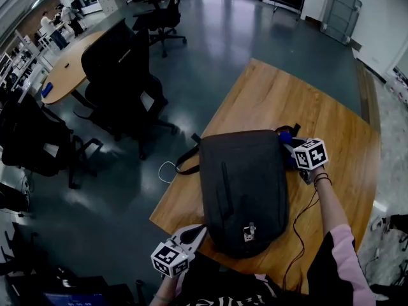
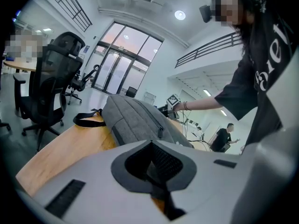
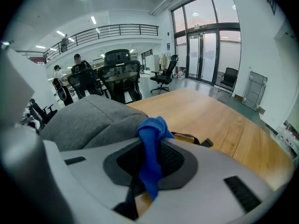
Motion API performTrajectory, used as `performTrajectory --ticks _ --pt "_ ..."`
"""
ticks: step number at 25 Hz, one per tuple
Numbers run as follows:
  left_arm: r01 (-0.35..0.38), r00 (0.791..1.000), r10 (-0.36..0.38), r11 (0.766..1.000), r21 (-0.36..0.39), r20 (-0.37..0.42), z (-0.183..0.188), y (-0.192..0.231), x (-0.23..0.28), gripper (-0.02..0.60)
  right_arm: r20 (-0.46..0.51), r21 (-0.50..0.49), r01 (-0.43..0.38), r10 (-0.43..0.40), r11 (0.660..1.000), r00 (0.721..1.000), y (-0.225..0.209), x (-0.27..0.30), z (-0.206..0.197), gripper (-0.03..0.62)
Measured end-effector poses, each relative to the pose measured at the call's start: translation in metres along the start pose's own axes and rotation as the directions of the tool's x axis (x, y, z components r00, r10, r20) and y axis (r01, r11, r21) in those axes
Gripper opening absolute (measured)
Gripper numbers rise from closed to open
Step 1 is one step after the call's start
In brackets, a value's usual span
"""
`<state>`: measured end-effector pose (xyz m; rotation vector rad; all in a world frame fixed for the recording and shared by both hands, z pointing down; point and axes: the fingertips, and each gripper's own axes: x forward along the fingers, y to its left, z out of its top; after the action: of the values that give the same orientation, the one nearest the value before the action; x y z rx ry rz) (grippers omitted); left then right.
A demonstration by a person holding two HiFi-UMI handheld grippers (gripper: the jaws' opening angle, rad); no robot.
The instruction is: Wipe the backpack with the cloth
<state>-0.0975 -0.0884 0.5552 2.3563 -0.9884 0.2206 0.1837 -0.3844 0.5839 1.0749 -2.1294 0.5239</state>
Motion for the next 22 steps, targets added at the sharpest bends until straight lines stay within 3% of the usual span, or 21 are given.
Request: performTrajectory --ticks 8,16,22 --pt "0.0 1.0 0.0 0.999 -0.036 0.0 -0.002 0.028 -0.001 -0.002 -0.018 0.018 0.03 -0.03 0.999 0.999 -0.026 0.017 0.039 0.054" --pt "-0.002 1.0 0.003 0.998 -0.056 0.013 -0.002 0.043 0.002 -0.002 -0.089 -0.095 -0.049 0.041 0.994 0.995 0.002 0.045 0.066 0.055" --pt "-0.007 0.999 0.01 0.997 -0.075 0.041 0.008 0.059 -0.003 -0.002 -0.174 -0.252 -0.129 0.086 0.959 0.981 0.04 0.06 0.097 0.055"
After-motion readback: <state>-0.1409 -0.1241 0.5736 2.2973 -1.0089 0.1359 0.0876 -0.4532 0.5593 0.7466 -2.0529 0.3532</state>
